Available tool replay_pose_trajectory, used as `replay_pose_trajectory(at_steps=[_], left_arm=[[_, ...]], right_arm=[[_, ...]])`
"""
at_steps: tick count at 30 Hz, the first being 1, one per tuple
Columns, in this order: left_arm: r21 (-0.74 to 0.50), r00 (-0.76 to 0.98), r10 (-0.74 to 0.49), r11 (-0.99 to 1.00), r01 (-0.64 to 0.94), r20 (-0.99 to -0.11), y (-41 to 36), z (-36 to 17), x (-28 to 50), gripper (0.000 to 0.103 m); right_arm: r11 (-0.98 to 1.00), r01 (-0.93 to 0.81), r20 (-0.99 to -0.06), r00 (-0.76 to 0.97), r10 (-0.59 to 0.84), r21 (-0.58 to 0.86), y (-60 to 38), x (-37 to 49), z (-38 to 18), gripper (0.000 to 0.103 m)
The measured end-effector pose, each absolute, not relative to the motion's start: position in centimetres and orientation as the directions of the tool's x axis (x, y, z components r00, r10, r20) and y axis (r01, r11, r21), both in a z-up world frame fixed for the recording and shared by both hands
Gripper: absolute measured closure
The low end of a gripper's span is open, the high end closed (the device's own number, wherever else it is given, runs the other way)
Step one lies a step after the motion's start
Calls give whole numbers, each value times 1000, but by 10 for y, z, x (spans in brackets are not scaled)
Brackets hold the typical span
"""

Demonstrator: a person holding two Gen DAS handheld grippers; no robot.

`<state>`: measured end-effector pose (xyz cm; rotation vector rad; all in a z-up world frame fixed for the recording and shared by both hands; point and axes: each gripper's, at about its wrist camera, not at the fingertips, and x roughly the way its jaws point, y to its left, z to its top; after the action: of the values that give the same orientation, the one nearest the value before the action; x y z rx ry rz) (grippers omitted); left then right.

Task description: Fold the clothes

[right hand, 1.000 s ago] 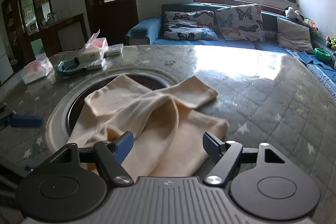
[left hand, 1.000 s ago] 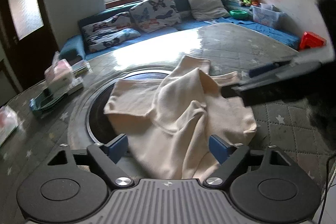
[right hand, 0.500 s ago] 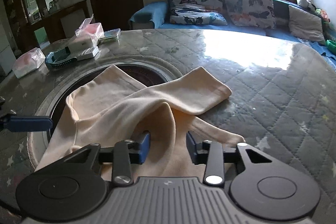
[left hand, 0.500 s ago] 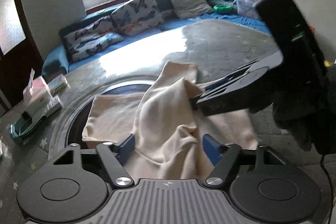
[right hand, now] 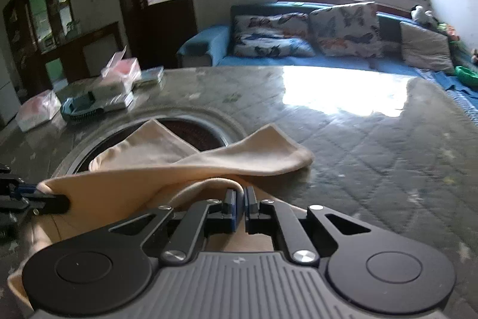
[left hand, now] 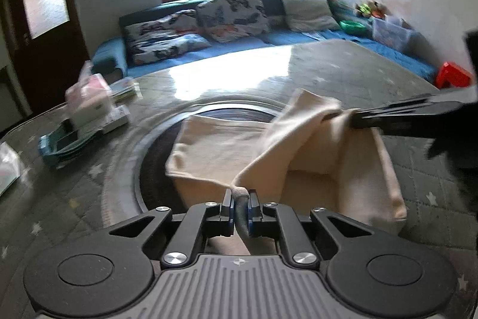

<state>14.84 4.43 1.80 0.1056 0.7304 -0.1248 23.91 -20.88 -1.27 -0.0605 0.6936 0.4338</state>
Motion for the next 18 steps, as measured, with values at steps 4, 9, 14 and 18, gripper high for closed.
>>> replay_pose_trajectory(at_steps=[4,9,14,18], left_arm=[[34,746,-39,996,83,-665,70,21,131,95],[20,748,4,1000,12,-664,99,21,102,95],[-9,729,17,999,-32,-684,123,16,70,95],[-19,705,3,1000,-23,-709,129,7,48,95]], right_arm=[[927,-367,-616,716,330,69,-229,224,-5,99],[951,-307,-599,753,271,45,-255,200,3,99],[971,-238,-587,783,207,26,-282,176,6,99],[987,-163,-580,804,126,-11,-303,152,6,99]])
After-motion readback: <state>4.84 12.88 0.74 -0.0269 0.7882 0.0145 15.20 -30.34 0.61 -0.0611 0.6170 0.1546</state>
